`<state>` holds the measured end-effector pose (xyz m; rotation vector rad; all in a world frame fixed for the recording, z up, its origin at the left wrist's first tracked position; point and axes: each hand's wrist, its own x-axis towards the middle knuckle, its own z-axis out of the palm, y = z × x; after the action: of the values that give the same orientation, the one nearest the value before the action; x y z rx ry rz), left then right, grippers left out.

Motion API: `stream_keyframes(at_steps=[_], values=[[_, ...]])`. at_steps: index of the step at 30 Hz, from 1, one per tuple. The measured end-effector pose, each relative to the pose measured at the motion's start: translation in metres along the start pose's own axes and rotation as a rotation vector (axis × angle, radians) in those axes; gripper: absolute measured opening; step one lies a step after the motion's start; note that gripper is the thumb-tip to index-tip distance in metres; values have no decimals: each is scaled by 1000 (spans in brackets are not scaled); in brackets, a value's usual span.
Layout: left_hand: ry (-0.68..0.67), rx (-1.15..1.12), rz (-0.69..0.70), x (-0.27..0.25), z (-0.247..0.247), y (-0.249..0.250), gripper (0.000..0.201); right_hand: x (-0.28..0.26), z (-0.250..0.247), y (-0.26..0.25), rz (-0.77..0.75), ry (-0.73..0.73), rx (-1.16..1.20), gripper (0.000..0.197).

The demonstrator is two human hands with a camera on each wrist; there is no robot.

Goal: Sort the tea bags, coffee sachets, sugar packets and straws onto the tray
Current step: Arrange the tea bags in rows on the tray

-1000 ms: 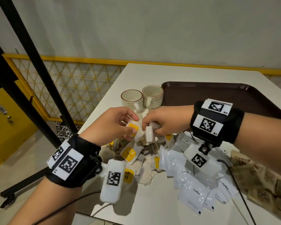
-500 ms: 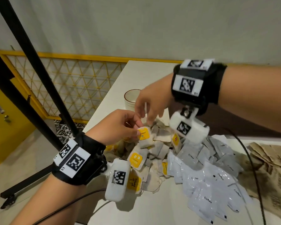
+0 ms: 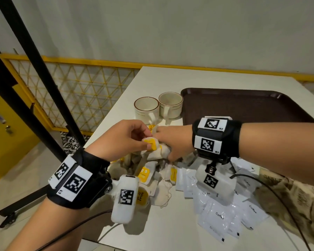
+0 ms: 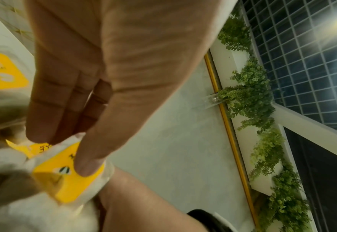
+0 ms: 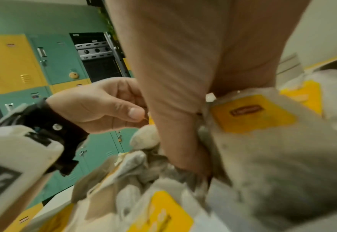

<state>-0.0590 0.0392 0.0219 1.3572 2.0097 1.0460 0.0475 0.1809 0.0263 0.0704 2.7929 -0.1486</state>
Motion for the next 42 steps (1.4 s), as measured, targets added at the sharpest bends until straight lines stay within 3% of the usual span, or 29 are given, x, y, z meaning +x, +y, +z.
stream_keyframes(at_steps=[4, 10, 13, 15, 18, 22, 28, 33, 37, 40, 42], values=[[48, -21, 0, -1, -2, 3, 24, -9, -10, 8, -18, 207, 190, 29], [76, -45, -11, -8, 4, 23, 44, -48, -33, 22, 12, 434, 608, 17], [125, -295, -3, -10, 22, 50, 68, -73, -30, 22, -32, 571, 975, 22], [58, -468, -16, -9, 39, 69, 76, -92, -25, 20, -65, 671, 1121, 24], [-116, -712, -58, -4, 69, 93, 66, -118, -16, 26, -43, 828, 1265, 25], [-345, -812, -26, 3, 108, 116, 51, -149, 1, 37, 31, 974, 1311, 34], [-394, -835, -10, 21, 141, 136, 31, -166, 22, 47, 176, 1138, 1254, 26], [-385, -743, 7, 30, 152, 139, 29, -167, 28, 54, 204, 1196, 1284, 27], [-392, -822, -5, 34, 151, 139, 32, -161, 23, 52, 241, 1273, 1268, 24], [-437, -904, -5, 32, 148, 141, 36, -158, 19, 48, 283, 1314, 1236, 32], [-471, -945, -5, 31, 147, 142, 38, -161, 19, 49, 301, 1306, 1238, 26]])
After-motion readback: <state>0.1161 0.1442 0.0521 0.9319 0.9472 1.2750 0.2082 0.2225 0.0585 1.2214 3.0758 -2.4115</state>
